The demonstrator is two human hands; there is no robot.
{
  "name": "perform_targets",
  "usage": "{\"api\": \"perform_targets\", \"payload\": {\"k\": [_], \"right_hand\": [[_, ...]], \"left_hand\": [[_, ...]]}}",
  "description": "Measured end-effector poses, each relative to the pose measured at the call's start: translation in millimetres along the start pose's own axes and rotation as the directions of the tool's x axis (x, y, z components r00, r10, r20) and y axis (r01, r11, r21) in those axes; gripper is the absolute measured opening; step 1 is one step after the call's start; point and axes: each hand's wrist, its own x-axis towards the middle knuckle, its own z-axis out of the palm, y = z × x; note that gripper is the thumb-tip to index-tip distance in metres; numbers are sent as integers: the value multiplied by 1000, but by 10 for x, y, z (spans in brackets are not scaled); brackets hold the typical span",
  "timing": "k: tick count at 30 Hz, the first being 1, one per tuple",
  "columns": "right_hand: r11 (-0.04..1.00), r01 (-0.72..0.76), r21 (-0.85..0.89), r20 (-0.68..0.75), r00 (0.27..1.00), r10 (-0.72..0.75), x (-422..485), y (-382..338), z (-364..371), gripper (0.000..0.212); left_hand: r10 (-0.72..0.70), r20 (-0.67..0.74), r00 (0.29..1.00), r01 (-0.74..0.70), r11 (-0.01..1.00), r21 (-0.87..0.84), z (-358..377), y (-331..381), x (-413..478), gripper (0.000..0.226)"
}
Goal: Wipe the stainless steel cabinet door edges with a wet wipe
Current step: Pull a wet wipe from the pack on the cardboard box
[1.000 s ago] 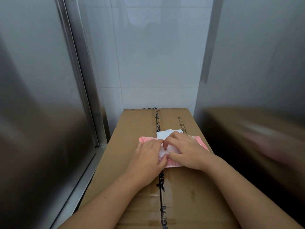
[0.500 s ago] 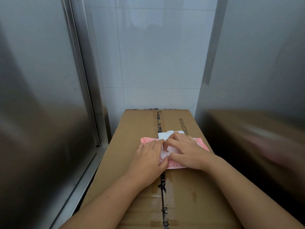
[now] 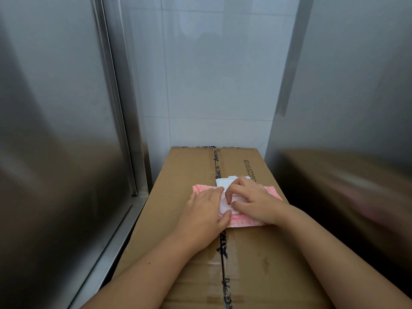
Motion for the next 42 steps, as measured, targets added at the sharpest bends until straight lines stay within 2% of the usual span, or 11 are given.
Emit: {"api": "perform_targets", "payload": {"k": [3, 8, 14, 26, 30, 33, 42], "right_hand": [[998, -15, 54, -5, 1000, 16, -5, -7, -13, 22], [999, -11, 42, 7, 1000, 11, -10, -37, -32, 29], [988, 19, 156, -92, 996, -5, -107, -33, -23, 35], [999, -3, 32, -19, 1000, 3, -55, -45, -13, 31], [1000, -6, -11, 2, 1000, 6, -31, -29, -15, 24], [1000, -16, 5, -6, 1000, 16, -16, -36, -15, 19], [994, -89, 60, -46, 995, 92, 21, -129, -6, 23]], "left_hand": [[10, -11, 1000, -10, 1000, 0, 4, -6, -7, 51], [11, -23, 1000, -11, 1000, -11, 10, -4, 6, 49], [7, -19, 1000, -7, 1000, -16, 26, -21, 5, 56], [10, -13, 1000, -10, 1000, -14, 16, -16, -5, 53], [12, -11, 1000, -12, 1000, -10, 8, -19, -13, 51], [7, -11, 1000, -7, 1000, -13, 9, -12, -5, 51], [8, -7, 1000, -8, 1000, -5, 19, -19, 3, 52]]}}
